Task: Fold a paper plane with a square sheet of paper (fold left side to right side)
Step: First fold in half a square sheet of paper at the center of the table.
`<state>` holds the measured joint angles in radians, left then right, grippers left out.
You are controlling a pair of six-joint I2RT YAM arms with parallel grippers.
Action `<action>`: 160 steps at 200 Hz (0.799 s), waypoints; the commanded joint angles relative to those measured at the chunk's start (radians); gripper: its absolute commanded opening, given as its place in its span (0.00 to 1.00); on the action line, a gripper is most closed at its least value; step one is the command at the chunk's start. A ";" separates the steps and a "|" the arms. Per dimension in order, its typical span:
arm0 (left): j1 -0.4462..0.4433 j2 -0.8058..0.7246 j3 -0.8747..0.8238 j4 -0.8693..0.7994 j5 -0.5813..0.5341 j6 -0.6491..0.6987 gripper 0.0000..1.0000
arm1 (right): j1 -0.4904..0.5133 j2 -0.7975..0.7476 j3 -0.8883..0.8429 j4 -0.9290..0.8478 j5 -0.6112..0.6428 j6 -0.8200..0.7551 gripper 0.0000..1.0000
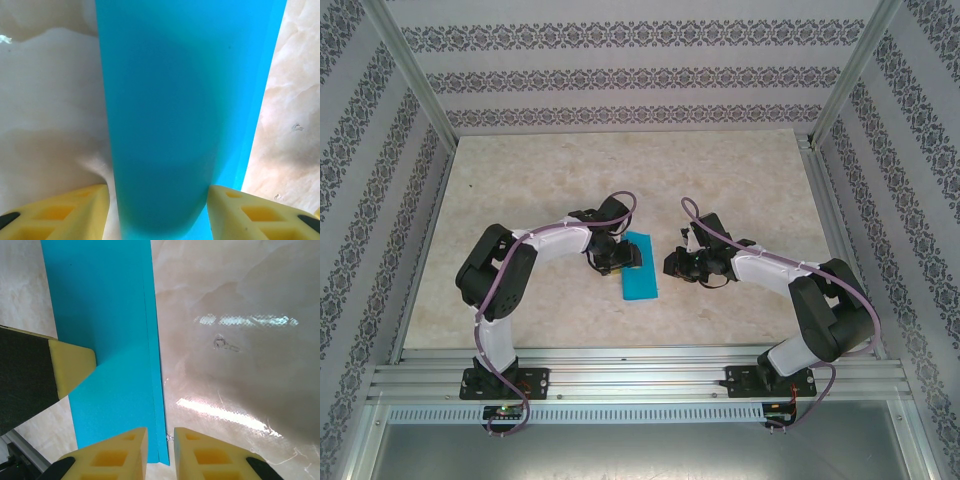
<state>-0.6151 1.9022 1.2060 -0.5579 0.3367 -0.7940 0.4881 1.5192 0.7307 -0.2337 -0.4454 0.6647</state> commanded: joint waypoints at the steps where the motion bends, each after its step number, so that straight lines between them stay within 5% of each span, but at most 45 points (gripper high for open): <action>1: 0.008 0.028 0.029 0.037 0.010 0.003 0.56 | -0.004 -0.001 -0.002 0.020 -0.009 0.020 0.21; 160: 0.008 0.082 0.061 0.064 0.065 -0.001 0.59 | 0.018 0.043 0.025 0.032 -0.021 0.027 0.21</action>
<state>-0.6086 1.9305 1.2438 -0.5858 0.3664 -0.7948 0.4976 1.5509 0.7311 -0.2234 -0.4503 0.6830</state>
